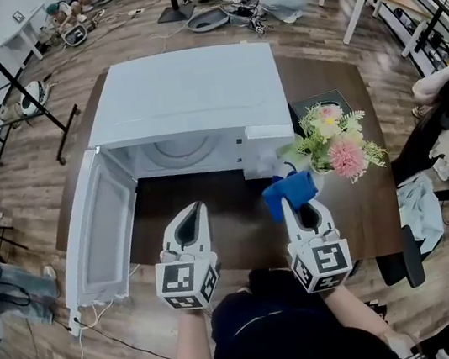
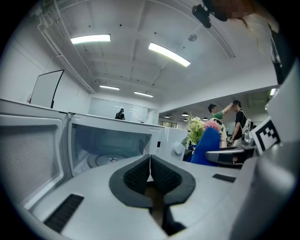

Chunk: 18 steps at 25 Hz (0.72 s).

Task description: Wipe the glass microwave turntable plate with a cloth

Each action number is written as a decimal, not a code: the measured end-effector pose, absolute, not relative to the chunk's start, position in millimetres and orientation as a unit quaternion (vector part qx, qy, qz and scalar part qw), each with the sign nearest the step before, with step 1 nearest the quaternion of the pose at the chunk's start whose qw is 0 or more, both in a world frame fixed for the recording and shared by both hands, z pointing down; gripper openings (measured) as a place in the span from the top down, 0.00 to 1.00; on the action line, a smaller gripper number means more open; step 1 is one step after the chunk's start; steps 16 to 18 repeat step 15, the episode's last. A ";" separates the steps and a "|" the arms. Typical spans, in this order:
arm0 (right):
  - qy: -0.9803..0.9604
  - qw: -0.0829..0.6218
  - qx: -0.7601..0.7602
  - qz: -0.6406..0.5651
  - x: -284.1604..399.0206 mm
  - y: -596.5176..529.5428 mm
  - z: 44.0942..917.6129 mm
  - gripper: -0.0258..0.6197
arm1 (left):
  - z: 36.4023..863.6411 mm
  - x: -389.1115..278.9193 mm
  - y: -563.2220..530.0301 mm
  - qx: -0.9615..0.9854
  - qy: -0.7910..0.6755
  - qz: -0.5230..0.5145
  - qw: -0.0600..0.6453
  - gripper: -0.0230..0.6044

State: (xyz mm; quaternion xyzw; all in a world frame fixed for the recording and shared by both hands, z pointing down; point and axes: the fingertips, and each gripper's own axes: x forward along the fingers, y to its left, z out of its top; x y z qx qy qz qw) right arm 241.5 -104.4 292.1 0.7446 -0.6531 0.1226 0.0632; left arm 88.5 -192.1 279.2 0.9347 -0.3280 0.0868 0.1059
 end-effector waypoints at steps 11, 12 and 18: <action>-0.654 0.065 0.742 0.130 242.4 -108.1 295.4 0.88 | 281.0 91.8 -197.2 0.933 -0.330 0.088 0.110 0.95; -0.654 0.066 0.742 0.131 242.1 -108.5 296.0 0.88 | 281.8 92.2 -197.8 0.933 -0.330 0.088 0.110 0.95; -0.656 0.068 0.740 0.133 240.1 -110.6 297.3 0.88 | 283.8 93.0 -199.7 0.933 -0.329 0.089 0.111 0.95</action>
